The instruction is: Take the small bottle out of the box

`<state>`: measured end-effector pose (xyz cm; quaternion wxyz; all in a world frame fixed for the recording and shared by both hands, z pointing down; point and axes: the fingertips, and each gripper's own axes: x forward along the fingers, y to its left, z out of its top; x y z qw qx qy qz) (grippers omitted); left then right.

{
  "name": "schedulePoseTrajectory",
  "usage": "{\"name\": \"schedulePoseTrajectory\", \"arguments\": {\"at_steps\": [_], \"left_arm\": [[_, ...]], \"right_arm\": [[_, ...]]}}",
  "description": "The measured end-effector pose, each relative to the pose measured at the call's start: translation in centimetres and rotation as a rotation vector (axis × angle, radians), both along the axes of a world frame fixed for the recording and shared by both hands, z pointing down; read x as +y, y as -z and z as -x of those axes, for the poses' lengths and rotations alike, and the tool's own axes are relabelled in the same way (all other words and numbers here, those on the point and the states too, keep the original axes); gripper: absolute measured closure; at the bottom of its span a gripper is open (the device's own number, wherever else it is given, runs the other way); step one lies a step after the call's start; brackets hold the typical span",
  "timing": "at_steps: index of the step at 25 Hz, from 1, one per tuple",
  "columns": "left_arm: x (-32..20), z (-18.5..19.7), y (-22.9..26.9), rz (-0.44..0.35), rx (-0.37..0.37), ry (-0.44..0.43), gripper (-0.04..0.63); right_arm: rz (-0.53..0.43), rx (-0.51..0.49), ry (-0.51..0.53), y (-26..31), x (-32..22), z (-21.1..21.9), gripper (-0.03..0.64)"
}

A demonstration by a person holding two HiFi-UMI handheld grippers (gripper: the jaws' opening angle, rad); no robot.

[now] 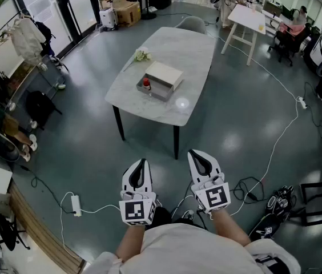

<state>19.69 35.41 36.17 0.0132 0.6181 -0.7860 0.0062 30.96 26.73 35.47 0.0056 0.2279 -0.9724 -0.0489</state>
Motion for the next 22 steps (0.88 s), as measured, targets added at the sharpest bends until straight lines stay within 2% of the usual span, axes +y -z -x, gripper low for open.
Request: {"name": "schedulePoseTrajectory", "arguments": {"at_steps": [8,17,22], "left_arm": [[0.6,1.5,-1.4,0.012,0.016,-0.01,0.572],[-1.3,6.7,-2.6,0.02,0.048,-0.08,0.572],[-1.9,9.4,-3.0,0.035,0.053,-0.119,0.572]], "right_arm": [[0.002,0.009,0.021,-1.0,1.1,1.9,0.591],[0.003,0.033,0.008,-2.2,-0.2,6.5,0.589],[0.069,0.045,-0.017,-3.5,-0.5,8.8,0.589]]}}
